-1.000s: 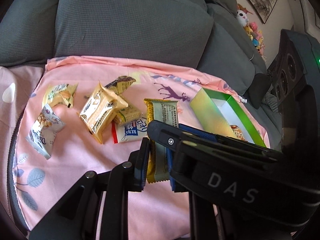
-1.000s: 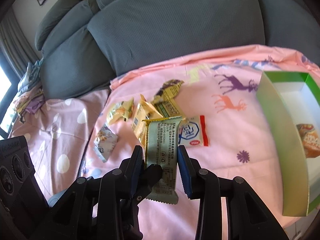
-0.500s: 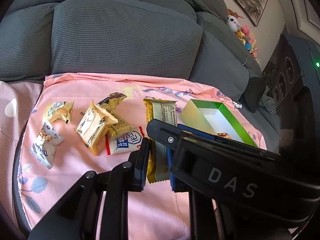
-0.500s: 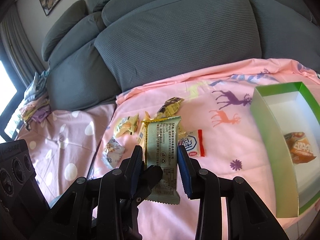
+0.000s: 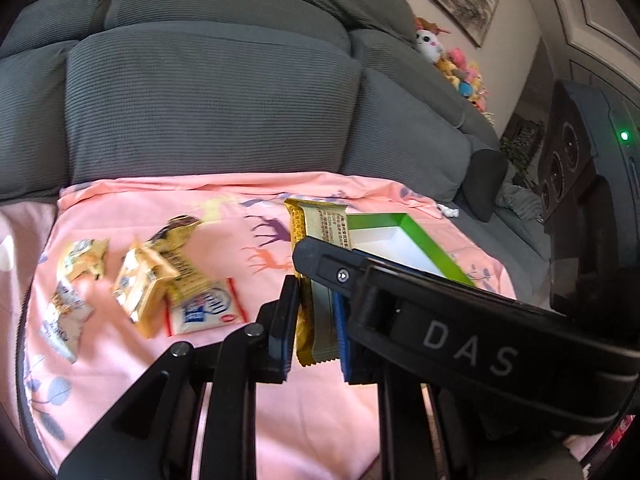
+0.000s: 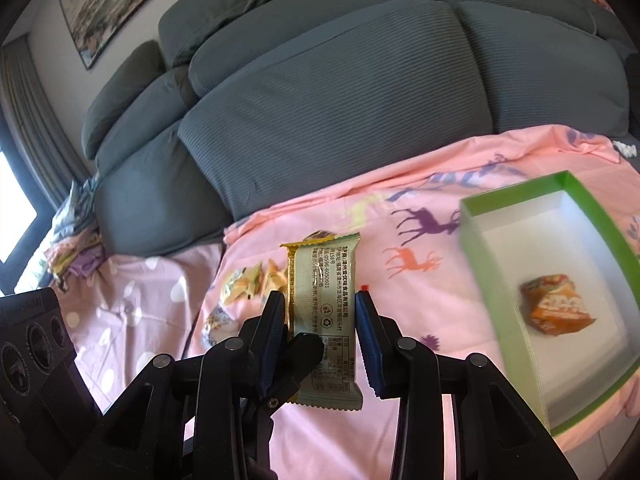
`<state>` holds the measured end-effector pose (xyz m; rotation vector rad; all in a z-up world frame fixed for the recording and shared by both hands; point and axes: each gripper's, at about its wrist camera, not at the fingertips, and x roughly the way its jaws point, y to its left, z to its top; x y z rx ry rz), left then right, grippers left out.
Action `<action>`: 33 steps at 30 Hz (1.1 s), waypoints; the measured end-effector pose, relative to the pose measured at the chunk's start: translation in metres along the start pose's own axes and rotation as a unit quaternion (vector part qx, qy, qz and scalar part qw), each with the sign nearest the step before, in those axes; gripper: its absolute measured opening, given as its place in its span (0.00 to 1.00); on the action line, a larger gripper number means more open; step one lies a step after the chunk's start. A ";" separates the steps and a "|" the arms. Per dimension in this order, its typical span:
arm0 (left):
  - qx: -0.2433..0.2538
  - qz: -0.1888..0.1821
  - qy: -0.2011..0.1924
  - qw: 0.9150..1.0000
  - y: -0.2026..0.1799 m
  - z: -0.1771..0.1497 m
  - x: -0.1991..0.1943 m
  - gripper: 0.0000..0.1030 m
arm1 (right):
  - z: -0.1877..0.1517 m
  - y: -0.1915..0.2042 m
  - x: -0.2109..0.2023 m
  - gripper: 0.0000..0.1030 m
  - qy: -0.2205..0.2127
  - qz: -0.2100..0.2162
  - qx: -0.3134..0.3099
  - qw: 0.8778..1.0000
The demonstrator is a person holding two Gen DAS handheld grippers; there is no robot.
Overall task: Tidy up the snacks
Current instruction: 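Lift the gold-green bar with the right gripper and carry it toward the box, then lower the gold-green bar into the box beside the orange bag and release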
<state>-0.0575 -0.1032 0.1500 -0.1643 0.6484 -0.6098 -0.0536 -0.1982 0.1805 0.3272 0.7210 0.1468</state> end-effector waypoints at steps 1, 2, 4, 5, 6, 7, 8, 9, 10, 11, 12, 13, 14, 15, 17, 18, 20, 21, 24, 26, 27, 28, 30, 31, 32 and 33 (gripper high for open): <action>0.005 -0.003 0.000 1.000 -0.005 0.002 0.002 0.14 | 0.001 -0.004 -0.003 0.38 -0.004 -0.001 0.004 1.000; 0.009 -0.003 0.000 1.000 -0.008 0.003 0.003 0.14 | 0.002 -0.007 -0.006 0.38 -0.007 -0.002 0.007 1.000; 0.024 -0.005 -0.002 1.000 -0.020 0.005 0.007 0.14 | 0.005 -0.016 -0.013 0.38 -0.016 -0.004 0.011 1.000; 0.029 -0.006 -0.003 1.000 -0.026 0.006 0.008 0.14 | 0.006 -0.020 -0.016 0.38 -0.020 -0.003 0.013 1.000; 0.034 -0.008 -0.003 0.999 -0.031 0.007 0.010 0.14 | 0.006 -0.023 -0.019 0.38 -0.024 -0.003 0.016 1.000; 0.037 -0.010 -0.003 0.999 -0.034 0.008 0.012 0.14 | 0.007 -0.028 -0.023 0.38 -0.028 -0.005 0.020 0.999; 0.040 -0.013 -0.003 0.999 -0.039 0.009 0.014 0.15 | 0.007 -0.032 -0.027 0.38 -0.032 -0.007 0.024 0.999; 0.043 -0.015 -0.003 0.999 -0.043 0.010 0.016 0.15 | 0.008 -0.036 -0.031 0.38 -0.038 -0.009 0.028 0.999; 0.048 -0.018 -0.004 0.999 -0.048 0.011 0.019 0.15 | 0.008 -0.040 -0.034 0.38 -0.042 -0.011 0.031 0.999; 0.051 -0.020 -0.004 0.999 -0.052 0.011 0.021 0.15 | 0.008 -0.043 -0.036 0.38 -0.045 -0.013 0.033 0.998; 0.053 -0.023 -0.004 0.998 -0.055 0.011 0.023 0.15 | 0.009 -0.047 -0.039 0.38 -0.048 -0.014 0.036 0.998; 0.054 -0.026 -0.004 0.998 -0.058 0.011 0.025 0.15 | 0.009 -0.053 -0.042 0.38 -0.052 -0.016 0.041 0.998; 0.056 -0.030 -0.002 0.998 -0.062 0.011 0.028 0.15 | 0.010 -0.057 -0.044 0.38 -0.054 -0.017 0.045 0.997; 0.058 -0.033 0.000 0.998 -0.066 0.011 0.031 0.15 | 0.010 -0.060 -0.047 0.38 -0.056 -0.017 0.049 0.997; 0.068 -0.037 0.004 0.997 -0.074 0.012 0.037 0.15 | 0.010 -0.070 -0.052 0.38 -0.060 -0.018 0.059 0.996; 0.072 -0.037 0.004 0.997 -0.077 0.012 0.040 0.15 | 0.011 -0.075 -0.054 0.38 -0.063 -0.016 0.064 0.996; 0.074 -0.041 0.007 0.996 -0.083 0.012 0.045 0.15 | 0.010 -0.083 -0.059 0.38 -0.068 -0.011 0.073 0.995; 0.073 -0.046 0.010 0.996 -0.085 0.012 0.048 0.15 | 0.010 -0.086 -0.061 0.38 -0.070 -0.011 0.075 0.995; 0.079 -0.058 0.022 0.995 -0.094 0.010 0.059 0.15 | 0.010 -0.095 -0.065 0.38 -0.076 -0.025 0.084 0.993; 0.085 -0.057 0.026 0.994 -0.101 0.008 0.064 0.15 | 0.009 -0.103 -0.067 0.38 -0.078 -0.034 0.092 0.992; 0.086 -0.058 0.031 0.994 -0.104 0.007 0.070 0.15 | 0.009 -0.107 -0.067 0.38 -0.078 -0.036 0.096 0.992; 0.085 -0.061 0.035 0.994 -0.106 0.006 0.073 0.15 | 0.009 -0.113 -0.067 0.38 -0.078 -0.039 0.103 0.991; 0.086 -0.068 0.041 0.993 -0.111 0.005 0.079 0.15 | 0.009 -0.121 -0.069 0.38 -0.078 -0.043 0.113 0.990; 0.089 -0.070 0.043 0.993 -0.114 0.004 0.082 0.15 | 0.009 -0.126 -0.069 0.38 -0.078 -0.045 0.119 0.989; 0.091 -0.072 0.044 0.992 -0.115 0.004 0.084 0.15 | 0.009 -0.129 -0.069 0.38 -0.077 -0.045 0.123 0.988; 0.094 -0.073 0.047 0.992 -0.118 0.003 0.088 0.15 | 0.009 -0.133 -0.069 0.38 -0.076 -0.045 0.126 0.988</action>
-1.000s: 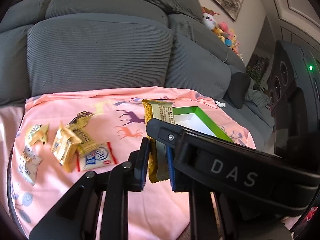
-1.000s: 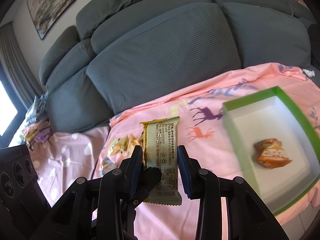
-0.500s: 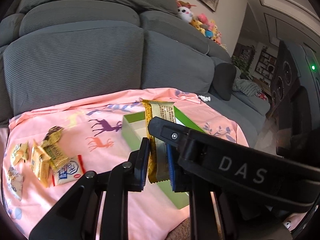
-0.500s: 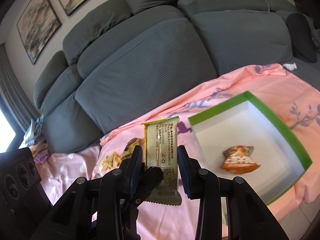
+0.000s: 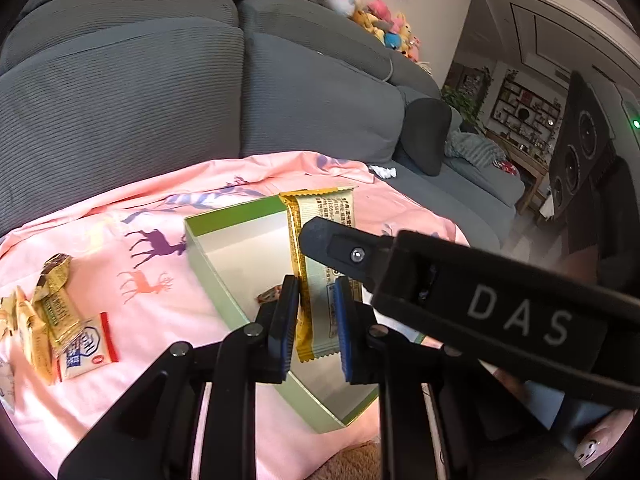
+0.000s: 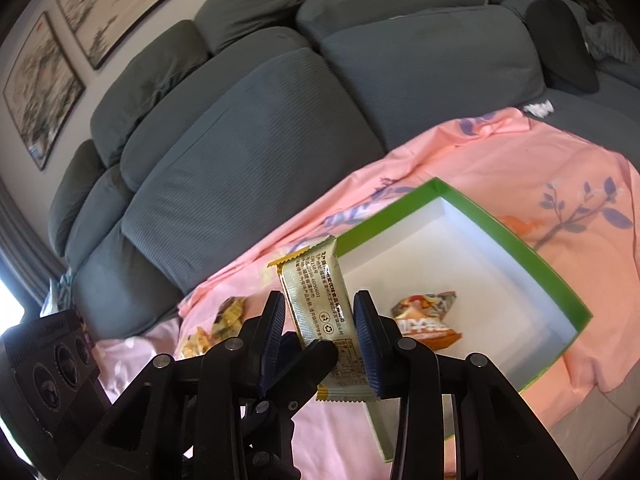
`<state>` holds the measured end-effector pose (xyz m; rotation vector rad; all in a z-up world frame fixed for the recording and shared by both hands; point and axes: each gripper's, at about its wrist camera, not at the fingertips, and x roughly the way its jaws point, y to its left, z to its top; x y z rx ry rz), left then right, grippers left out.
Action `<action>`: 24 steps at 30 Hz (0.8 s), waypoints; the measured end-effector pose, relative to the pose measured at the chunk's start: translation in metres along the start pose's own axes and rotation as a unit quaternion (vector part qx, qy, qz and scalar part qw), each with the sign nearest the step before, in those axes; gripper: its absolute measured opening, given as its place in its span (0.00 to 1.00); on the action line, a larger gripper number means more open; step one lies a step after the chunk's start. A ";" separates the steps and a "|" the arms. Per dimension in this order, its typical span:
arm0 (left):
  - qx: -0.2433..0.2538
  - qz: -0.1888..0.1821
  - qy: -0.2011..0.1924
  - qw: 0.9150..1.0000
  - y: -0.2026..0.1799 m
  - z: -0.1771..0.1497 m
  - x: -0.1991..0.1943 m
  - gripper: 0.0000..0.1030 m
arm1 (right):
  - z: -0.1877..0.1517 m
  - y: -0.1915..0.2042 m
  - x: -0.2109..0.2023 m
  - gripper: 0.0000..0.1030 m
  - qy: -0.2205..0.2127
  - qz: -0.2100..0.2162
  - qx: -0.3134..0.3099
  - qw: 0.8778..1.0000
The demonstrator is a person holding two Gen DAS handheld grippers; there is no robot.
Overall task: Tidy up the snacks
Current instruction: 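Lower the gold-green bar into the box beside the orange bag and release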
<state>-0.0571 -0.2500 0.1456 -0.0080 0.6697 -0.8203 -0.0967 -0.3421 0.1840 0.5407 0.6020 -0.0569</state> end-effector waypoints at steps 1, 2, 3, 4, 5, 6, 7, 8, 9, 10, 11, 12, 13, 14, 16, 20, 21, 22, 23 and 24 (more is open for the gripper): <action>-0.001 -0.003 0.004 1.000 -0.001 0.000 0.004 0.15 | 0.001 -0.005 0.001 0.38 0.001 -0.002 0.006 1.000; -0.003 -0.006 0.008 1.000 -0.002 0.001 0.007 0.15 | 0.002 -0.008 0.002 0.38 0.002 -0.004 0.009 1.000; -0.006 -0.008 0.011 1.000 -0.003 0.001 0.010 0.15 | 0.002 -0.012 0.003 0.38 0.005 -0.009 0.015 1.000; -0.009 -0.012 0.015 1.000 -0.003 0.002 0.014 0.15 | 0.003 -0.014 0.005 0.38 0.007 -0.012 0.020 1.000; -0.010 -0.014 0.018 1.000 -0.004 0.002 0.017 0.15 | 0.003 -0.018 0.005 0.38 0.009 -0.015 0.023 1.000; -0.010 -0.016 0.020 1.000 -0.005 0.002 0.019 0.15 | 0.004 -0.020 0.006 0.38 0.010 -0.017 0.026 0.999; -0.010 -0.018 0.023 1.000 -0.006 0.002 0.022 0.15 | 0.004 -0.024 0.007 0.38 0.012 -0.018 0.032 0.999; -0.010 -0.019 0.026 0.999 -0.007 0.001 0.024 0.15 | 0.005 -0.028 0.008 0.38 0.013 -0.016 0.041 0.999; -0.011 -0.020 0.030 0.999 -0.007 0.001 0.027 0.15 | 0.005 -0.031 0.009 0.38 0.015 -0.017 0.045 0.999; -0.013 -0.022 0.033 0.999 -0.008 0.001 0.029 0.15 | 0.005 -0.033 0.010 0.38 0.016 -0.018 0.046 0.999; -0.016 -0.024 0.038 0.999 -0.008 0.001 0.032 0.15 | 0.006 -0.036 0.012 0.38 0.019 -0.021 0.048 0.998; -0.019 -0.027 0.043 0.999 -0.008 0.000 0.036 0.15 | 0.006 -0.038 0.013 0.38 0.021 -0.023 0.052 0.998; -0.022 -0.030 0.048 0.998 -0.008 0.000 0.039 0.15 | 0.006 -0.041 0.015 0.38 0.025 -0.027 0.057 0.998; -0.024 -0.032 0.053 0.998 -0.008 -0.001 0.041 0.15 | 0.006 -0.043 0.016 0.38 0.027 -0.030 0.059 0.997; -0.028 -0.036 0.060 0.997 -0.009 -0.002 0.046 0.15 | 0.006 -0.047 0.018 0.38 0.032 -0.036 0.063 0.997; -0.032 -0.043 0.072 0.996 -0.009 -0.004 0.054 0.15 | 0.006 -0.053 0.020 0.38 0.038 -0.042 0.071 0.996; -0.033 -0.044 0.075 0.996 -0.009 -0.005 0.056 0.15 | 0.006 -0.055 0.020 0.38 0.040 -0.044 0.073 0.996; -0.034 -0.044 0.079 0.995 -0.009 -0.005 0.058 0.15 | 0.006 -0.055 0.021 0.38 0.041 -0.043 0.074 0.995; -0.037 -0.043 0.081 0.995 -0.009 -0.006 0.060 0.15 | 0.006 -0.057 0.022 0.38 0.043 -0.040 0.078 0.995; -0.041 -0.043 0.084 0.995 -0.009 -0.007 0.062 0.15 | 0.006 -0.059 0.023 0.38 0.044 -0.039 0.081 0.995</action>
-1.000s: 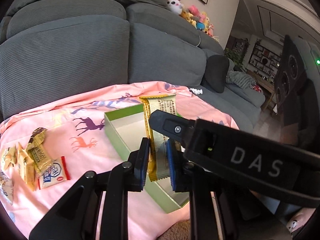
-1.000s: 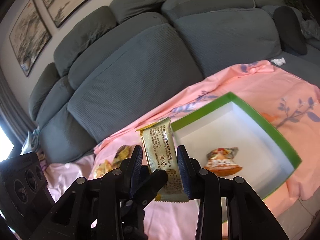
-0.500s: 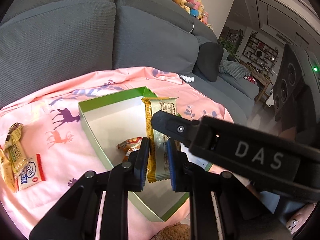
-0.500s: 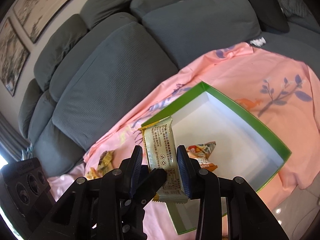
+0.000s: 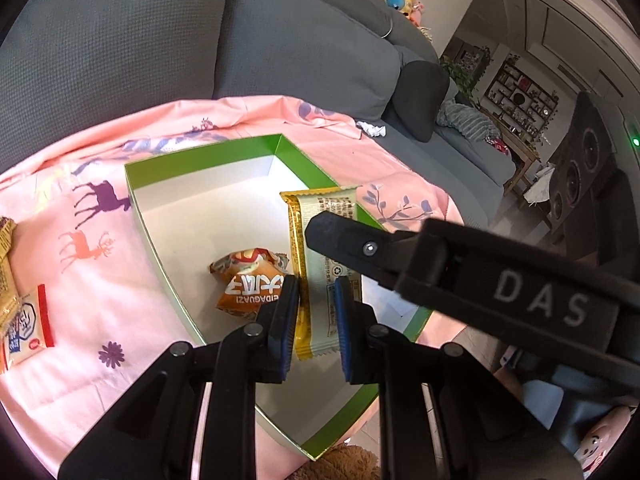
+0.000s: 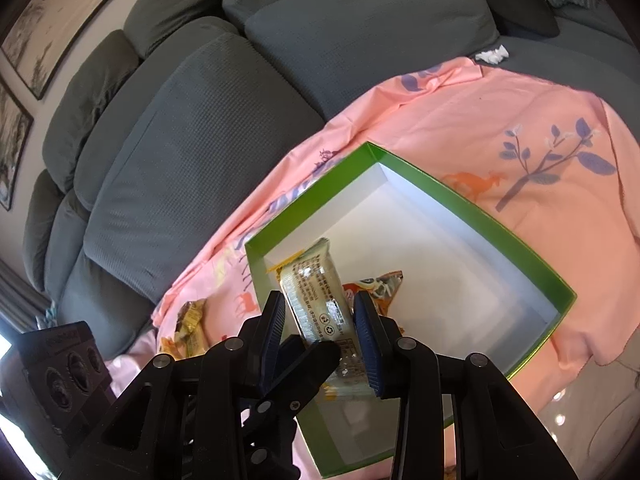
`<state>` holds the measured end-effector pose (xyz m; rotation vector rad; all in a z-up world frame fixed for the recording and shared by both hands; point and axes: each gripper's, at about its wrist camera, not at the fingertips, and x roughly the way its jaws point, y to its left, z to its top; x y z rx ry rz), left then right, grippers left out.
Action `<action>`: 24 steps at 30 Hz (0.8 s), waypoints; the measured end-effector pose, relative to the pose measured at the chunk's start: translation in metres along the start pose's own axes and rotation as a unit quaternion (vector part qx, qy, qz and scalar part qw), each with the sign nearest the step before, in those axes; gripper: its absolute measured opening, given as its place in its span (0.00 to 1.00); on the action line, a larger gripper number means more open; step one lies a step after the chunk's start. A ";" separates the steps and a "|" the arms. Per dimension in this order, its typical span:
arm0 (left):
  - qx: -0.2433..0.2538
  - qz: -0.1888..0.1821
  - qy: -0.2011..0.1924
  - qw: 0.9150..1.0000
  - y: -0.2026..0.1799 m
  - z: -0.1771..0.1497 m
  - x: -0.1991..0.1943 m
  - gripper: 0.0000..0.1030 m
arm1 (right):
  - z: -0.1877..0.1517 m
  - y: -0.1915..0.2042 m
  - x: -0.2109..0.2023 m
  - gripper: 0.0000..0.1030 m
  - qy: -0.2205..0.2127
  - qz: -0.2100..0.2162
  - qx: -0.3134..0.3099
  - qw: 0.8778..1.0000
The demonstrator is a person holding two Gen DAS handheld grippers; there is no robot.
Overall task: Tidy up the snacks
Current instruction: 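Lower the gold-green bar into the box beside the orange bag and release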
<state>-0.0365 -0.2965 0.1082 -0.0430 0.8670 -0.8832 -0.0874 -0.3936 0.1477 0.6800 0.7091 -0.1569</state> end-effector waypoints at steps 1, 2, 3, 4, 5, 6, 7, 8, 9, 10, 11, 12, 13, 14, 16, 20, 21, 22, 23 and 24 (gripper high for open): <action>-0.004 -0.004 0.004 1.000 0.001 0.000 0.002 0.15 | 0.000 -0.002 0.001 0.38 0.003 -0.002 0.003 1.000; -0.009 -0.010 0.011 1.000 0.002 -0.001 0.005 0.15 | 0.000 -0.004 0.002 0.38 0.004 -0.006 0.005 1.000; -0.012 -0.013 0.014 1.000 0.003 -0.001 0.007 0.15 | 0.000 -0.005 0.003 0.38 0.006 -0.009 0.006 1.000; -0.014 -0.013 0.017 1.000 0.003 -0.002 0.008 0.15 | 0.000 -0.008 0.004 0.38 0.009 -0.011 0.009 1.000; -0.015 -0.012 0.019 1.000 0.003 -0.002 0.010 0.15 | 0.000 -0.009 0.005 0.38 0.011 -0.010 0.010 1.000; -0.016 -0.011 0.021 1.000 0.003 -0.002 0.011 0.15 | 0.000 -0.009 0.006 0.38 0.013 -0.011 0.011 1.000; -0.017 -0.011 0.024 0.999 0.003 -0.002 0.013 0.15 | 0.001 -0.010 0.007 0.38 0.015 -0.013 0.013 1.000; -0.017 -0.012 0.027 0.999 0.003 -0.002 0.014 0.15 | 0.000 -0.011 0.007 0.38 0.015 -0.017 0.013 1.000; -0.017 -0.012 0.030 0.999 0.002 -0.002 0.016 0.15 | 0.000 -0.011 0.008 0.38 0.017 -0.021 0.012 1.000; -0.016 -0.010 0.032 0.999 0.001 -0.002 0.017 0.15 | 0.000 -0.011 0.009 0.38 0.019 -0.028 0.011 0.999; -0.015 -0.009 0.033 0.999 0.001 -0.002 0.018 0.15 | 0.000 -0.011 0.010 0.38 0.020 -0.030 0.011 0.999; -0.015 -0.007 0.034 0.999 0.000 -0.003 0.019 0.15 | 0.000 -0.012 0.011 0.38 0.021 -0.032 0.011 0.999; -0.016 -0.007 0.036 0.999 0.000 -0.003 0.021 0.15 | 0.000 -0.013 0.012 0.38 0.023 -0.033 0.012 0.999; -0.017 -0.008 0.038 0.999 0.001 -0.003 0.022 0.15 | 0.000 -0.015 0.013 0.38 0.024 -0.033 0.014 0.999; -0.021 -0.009 0.043 0.999 0.002 -0.003 0.025 0.15 | 0.001 -0.018 0.015 0.38 0.028 -0.032 0.020 0.999; -0.021 -0.007 0.051 0.998 0.001 -0.003 0.028 0.15 | 0.001 -0.022 0.017 0.38 0.035 -0.035 0.025 0.998; -0.020 -0.006 0.054 0.998 0.001 -0.003 0.029 0.15 | 0.001 -0.023 0.018 0.38 0.036 -0.037 0.026 0.998; -0.021 -0.005 0.056 0.998 0.001 -0.003 0.030 0.15 | 0.002 -0.023 0.019 0.38 0.038 -0.039 0.026 0.998; -0.022 -0.005 0.058 0.998 0.002 -0.003 0.032 0.15 | 0.002 -0.023 0.020 0.38 0.040 -0.042 0.026 0.998; -0.023 -0.005 0.061 0.998 0.002 -0.003 0.033 0.15 | 0.002 -0.024 0.021 0.38 0.042 -0.045 0.025 0.998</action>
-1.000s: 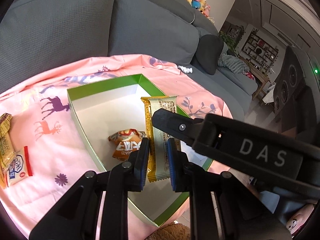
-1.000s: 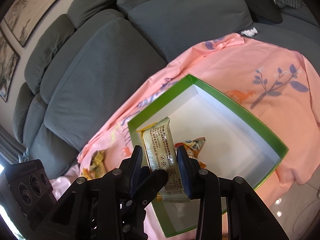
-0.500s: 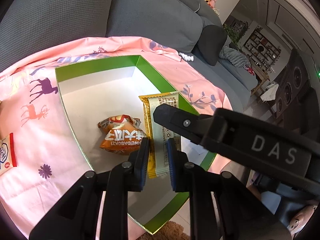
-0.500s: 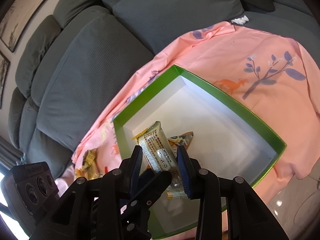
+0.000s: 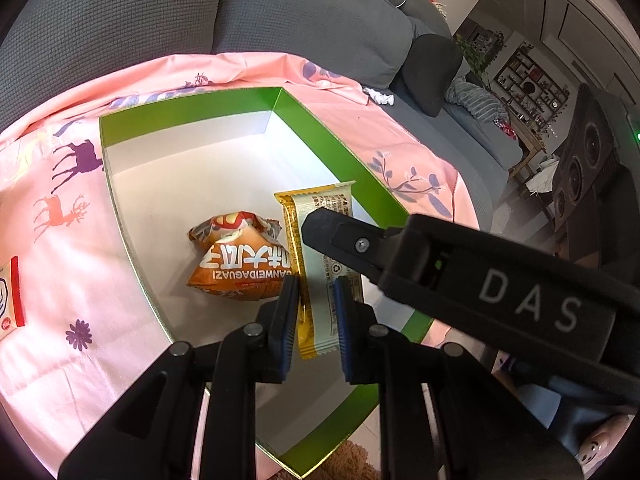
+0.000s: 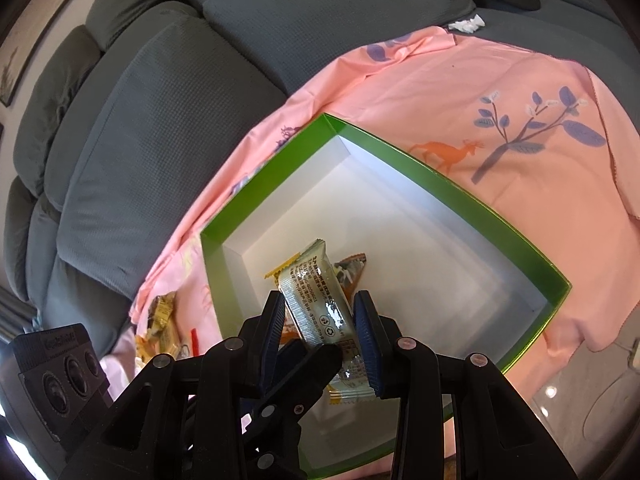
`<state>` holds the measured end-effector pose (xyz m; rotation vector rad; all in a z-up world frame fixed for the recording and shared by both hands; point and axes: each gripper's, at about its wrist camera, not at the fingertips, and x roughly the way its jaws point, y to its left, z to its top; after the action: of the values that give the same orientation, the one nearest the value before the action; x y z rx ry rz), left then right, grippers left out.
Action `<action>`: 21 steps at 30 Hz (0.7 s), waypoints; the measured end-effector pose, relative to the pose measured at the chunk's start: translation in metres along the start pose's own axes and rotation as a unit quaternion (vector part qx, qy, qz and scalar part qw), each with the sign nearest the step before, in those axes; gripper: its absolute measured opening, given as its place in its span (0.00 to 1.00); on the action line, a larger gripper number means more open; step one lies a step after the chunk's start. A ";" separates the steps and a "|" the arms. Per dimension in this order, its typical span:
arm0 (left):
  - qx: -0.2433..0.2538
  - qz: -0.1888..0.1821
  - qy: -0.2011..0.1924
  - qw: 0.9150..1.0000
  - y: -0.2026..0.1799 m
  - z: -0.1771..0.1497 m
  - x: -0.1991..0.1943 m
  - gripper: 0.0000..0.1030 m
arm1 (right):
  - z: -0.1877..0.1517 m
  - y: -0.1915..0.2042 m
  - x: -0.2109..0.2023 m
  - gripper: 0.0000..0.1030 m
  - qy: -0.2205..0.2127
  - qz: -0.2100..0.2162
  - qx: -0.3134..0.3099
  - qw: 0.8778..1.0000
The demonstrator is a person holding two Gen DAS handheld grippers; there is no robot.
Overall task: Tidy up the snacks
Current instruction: 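Lower the gold-green bar into the box beside the orange bag and release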
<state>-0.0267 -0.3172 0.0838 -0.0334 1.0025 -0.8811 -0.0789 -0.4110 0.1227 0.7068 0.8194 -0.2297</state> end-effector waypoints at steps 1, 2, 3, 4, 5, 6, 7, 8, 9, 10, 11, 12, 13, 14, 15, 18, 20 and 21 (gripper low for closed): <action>-0.002 -0.001 0.003 1.000 0.000 -0.001 0.001 0.15 | 0.000 0.000 0.001 0.38 0.002 -0.004 0.000 1.000; -0.004 -0.001 0.004 1.000 0.000 -0.001 0.002 0.15 | 0.000 0.000 0.001 0.38 0.003 -0.004 0.000 1.000; -0.004 -0.001 0.005 1.000 0.000 -0.002 0.002 0.15 | 0.000 -0.001 0.002 0.38 0.003 -0.005 0.000 1.000; -0.004 -0.002 0.006 1.000 0.000 -0.002 0.003 0.15 | 0.000 -0.001 0.002 0.38 0.003 -0.006 0.001 1.000; -0.007 -0.003 0.008 1.000 0.001 -0.002 0.004 0.16 | 0.000 -0.001 0.002 0.38 0.003 -0.007 0.001 1.000; -0.009 -0.003 0.010 1.000 0.002 -0.002 0.004 0.15 | 0.000 -0.002 0.003 0.38 0.004 -0.007 0.001 1.000; -0.012 -0.004 0.012 1.000 0.003 -0.002 0.005 0.15 | 0.000 -0.002 0.003 0.38 0.006 -0.007 0.001 1.000; -0.015 -0.005 0.013 1.000 0.003 -0.002 0.005 0.15 | 0.000 -0.003 0.004 0.38 0.008 -0.009 0.002 1.000; -0.014 -0.004 0.014 1.000 0.004 -0.002 0.005 0.15 | 0.000 -0.003 0.005 0.38 0.009 -0.011 0.002 1.000; -0.012 -0.002 0.016 1.000 0.003 -0.003 0.005 0.15 | 0.000 -0.002 0.006 0.38 0.012 -0.014 0.001 1.000; -0.010 0.000 0.016 1.000 0.003 -0.003 0.004 0.16 | 0.000 -0.002 0.007 0.38 0.014 -0.016 0.001 1.000; -0.008 0.002 0.015 1.000 0.002 -0.004 0.004 0.17 | 0.000 -0.002 0.008 0.38 0.014 -0.017 0.000 1.000; -0.009 0.003 0.013 1.000 0.003 -0.004 0.002 0.18 | 0.000 -0.001 0.008 0.38 0.013 -0.019 0.000 1.000; -0.011 0.002 0.012 1.000 0.003 -0.004 0.001 0.19 | 0.000 0.000 0.008 0.38 0.013 -0.019 -0.001 1.000; -0.012 0.001 0.012 1.000 0.004 -0.004 0.001 0.22 | 0.000 0.001 0.008 0.38 0.012 -0.020 -0.002 1.000; -0.023 -0.004 0.004 1.000 0.009 -0.004 -0.008 0.30 | -0.001 0.003 0.005 0.38 0.007 -0.012 -0.002 1.000; -0.028 -0.001 -0.004 1.000 0.012 -0.005 -0.016 0.39 | -0.002 0.006 0.002 0.40 -0.002 -0.001 -0.002 1.000; -0.032 -0.002 -0.012 0.999 0.015 -0.006 -0.024 0.45 | -0.002 0.007 0.000 0.41 -0.006 0.001 -0.003 1.000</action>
<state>-0.0271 -0.2892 0.0918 -0.0996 1.0076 -0.8507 -0.0769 -0.4041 0.1256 0.7001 0.8068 -0.2289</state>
